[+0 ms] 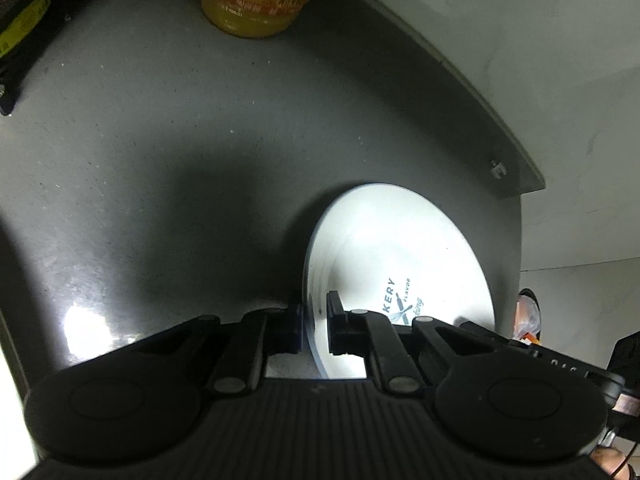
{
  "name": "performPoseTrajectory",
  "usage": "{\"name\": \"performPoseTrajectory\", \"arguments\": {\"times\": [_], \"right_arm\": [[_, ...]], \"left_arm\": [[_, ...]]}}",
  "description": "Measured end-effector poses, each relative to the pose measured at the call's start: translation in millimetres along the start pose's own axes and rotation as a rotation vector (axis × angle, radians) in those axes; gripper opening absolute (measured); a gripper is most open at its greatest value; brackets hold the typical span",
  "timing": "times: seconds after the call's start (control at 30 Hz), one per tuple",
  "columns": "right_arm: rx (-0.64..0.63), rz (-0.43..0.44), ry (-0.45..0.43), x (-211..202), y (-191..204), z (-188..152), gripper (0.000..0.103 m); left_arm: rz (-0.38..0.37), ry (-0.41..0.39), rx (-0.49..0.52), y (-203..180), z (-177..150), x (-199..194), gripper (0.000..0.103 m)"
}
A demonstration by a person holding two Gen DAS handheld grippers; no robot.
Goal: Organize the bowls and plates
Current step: 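Lift the 'BAKERY' plate and carry it over the 'Sweet' plate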
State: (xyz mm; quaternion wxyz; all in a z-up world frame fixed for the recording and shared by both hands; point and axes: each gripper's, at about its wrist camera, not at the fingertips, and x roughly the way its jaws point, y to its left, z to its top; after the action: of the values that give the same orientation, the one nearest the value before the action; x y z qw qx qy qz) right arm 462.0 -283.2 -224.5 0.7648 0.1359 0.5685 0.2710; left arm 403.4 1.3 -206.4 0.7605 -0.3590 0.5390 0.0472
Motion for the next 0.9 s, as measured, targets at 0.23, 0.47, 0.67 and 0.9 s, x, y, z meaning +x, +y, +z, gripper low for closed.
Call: {"name": "performPoseTrajectory", "arguments": {"times": [0.23, 0.47, 0.67, 0.9], "right_arm": [[-0.044, 0.019, -0.034, -16.0, 22.8, -5.9, 0.006], [-0.077, 0.053, -0.049, -25.1, 45.1, -20.1, 0.007], [-0.106, 0.086, -0.048, -24.1, 69.3, -33.7, 0.007], [-0.148, 0.109, -0.021, -17.7, 96.8, -51.2, 0.007]], "left_arm": [[-0.026, -0.050, 0.007, 7.2, -3.0, -28.7, 0.009], [-0.039, -0.100, 0.004, 17.6, -11.7, -60.1, 0.009], [-0.032, -0.147, -0.007, 35.4, -24.2, -91.6, 0.009], [-0.019, -0.178, -0.051, 64.4, -39.0, -117.6, 0.009]]}}
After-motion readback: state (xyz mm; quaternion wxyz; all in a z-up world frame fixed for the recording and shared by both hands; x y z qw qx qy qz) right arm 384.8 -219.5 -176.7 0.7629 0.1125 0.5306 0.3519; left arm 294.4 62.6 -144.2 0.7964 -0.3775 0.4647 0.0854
